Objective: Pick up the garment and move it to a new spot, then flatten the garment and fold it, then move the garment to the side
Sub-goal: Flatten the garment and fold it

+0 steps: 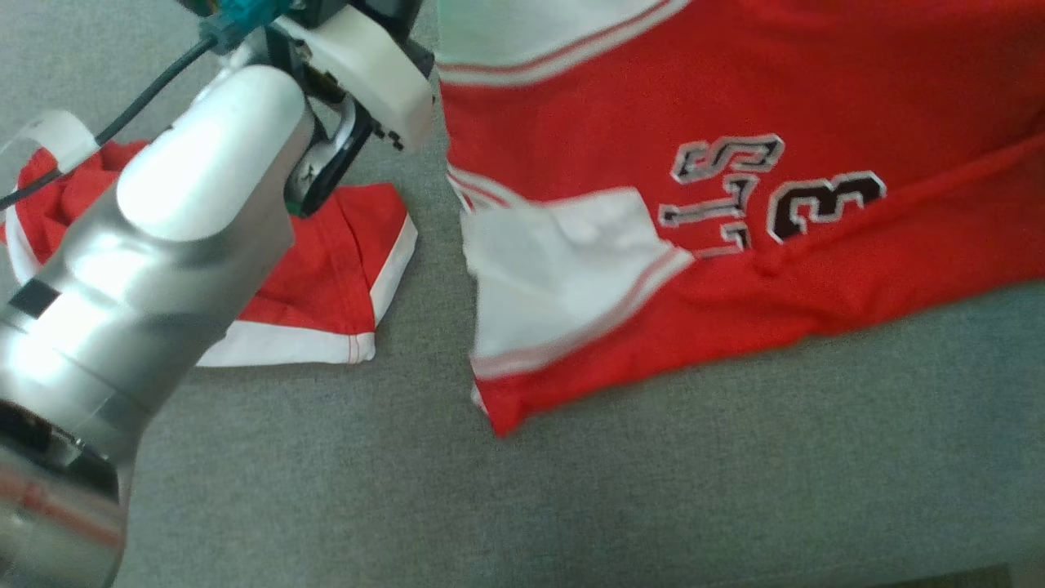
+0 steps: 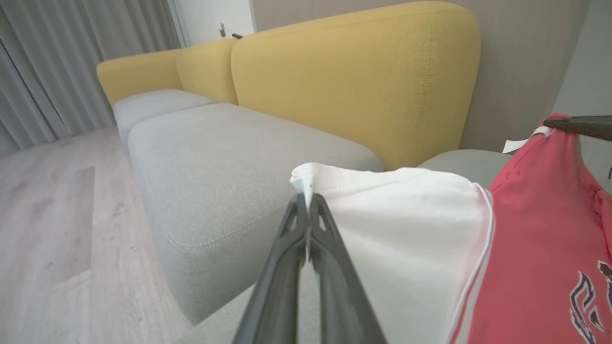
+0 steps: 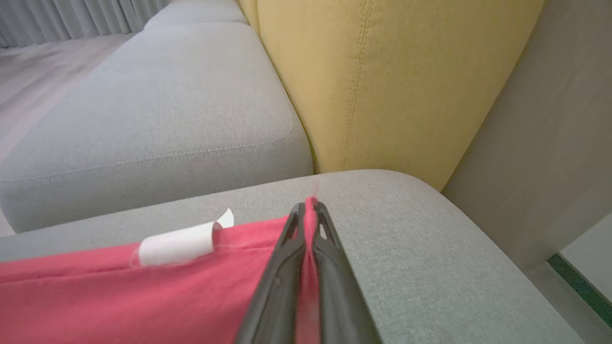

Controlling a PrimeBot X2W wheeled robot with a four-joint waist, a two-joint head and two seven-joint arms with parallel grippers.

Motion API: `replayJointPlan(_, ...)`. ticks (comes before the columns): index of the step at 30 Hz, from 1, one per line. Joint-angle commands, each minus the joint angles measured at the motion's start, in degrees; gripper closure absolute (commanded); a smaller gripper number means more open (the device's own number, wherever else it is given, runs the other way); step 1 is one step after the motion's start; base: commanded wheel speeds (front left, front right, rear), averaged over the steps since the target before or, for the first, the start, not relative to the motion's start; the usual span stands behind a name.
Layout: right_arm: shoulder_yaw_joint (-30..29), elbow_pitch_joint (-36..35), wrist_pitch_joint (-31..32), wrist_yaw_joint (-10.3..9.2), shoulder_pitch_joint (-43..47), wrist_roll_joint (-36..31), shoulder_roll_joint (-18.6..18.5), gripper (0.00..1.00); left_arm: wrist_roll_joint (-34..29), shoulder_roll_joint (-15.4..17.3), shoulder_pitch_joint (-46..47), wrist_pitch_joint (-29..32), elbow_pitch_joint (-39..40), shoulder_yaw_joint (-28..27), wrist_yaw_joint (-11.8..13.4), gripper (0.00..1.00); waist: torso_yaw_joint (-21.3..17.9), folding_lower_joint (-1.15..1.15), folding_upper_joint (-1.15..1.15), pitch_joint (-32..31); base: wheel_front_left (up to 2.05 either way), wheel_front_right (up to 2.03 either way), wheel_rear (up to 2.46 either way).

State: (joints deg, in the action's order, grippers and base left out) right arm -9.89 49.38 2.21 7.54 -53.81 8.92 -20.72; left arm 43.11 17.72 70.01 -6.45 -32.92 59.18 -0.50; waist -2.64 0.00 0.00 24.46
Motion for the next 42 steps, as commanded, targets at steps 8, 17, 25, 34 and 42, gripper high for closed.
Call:
replayJointPlan(8, 3.5, -3.8, -0.9, -0.05, 3.1, 7.2, -3.7, 1.00, -1.3, -0.6, 1.2, -3.6, -3.5, -0.1, -1.4, 1.00, 0.7, 0.00, 0.00, -2.5, 0.00, 0.00, 0.00)
replayJointPlan(17, 9.0, -5.8, 4.3, -0.05, 10.0, 15.7, -8.5, 1.00, 1.7, 0.8, -4.1, 0.6, 1.5, 1.9, -3.3, 1.00, 2.0, 0.00, 0.00, -5.4, 0.00, 0.00, 0.00)
replayJointPlan(25, 14.8, -9.4, 11.9, -0.05, 17.2, 22.3, -13.6, 1.00, 4.1, 7.6, -12.1, 11.2, 15.5, 7.0, -3.1, 1.00, 1.5, 0.00, 0.00, -8.4, 0.00, 0.00, 0.00)
replayJointPlan(34, 20.5, -12.7, 20.6, -0.05, 22.2, 24.3, -17.1, 1.00, 7.9, 15.0, -18.1, 21.4, 29.1, 10.2, -0.8, 1.00, 0.0, 0.00, 0.00, -10.8, 0.00, 0.00, 0.00)
replayJointPlan(42, 21.5, -15.0, 24.5, -0.05, 24.7, 23.8, -18.2, 1.00, 8.1, 16.2, -20.4, 25.2, 34.5, 11.6, 1.2, 1.00, -1.4, 0.00, 0.00, -11.3, 0.00, 0.00, 0.00)
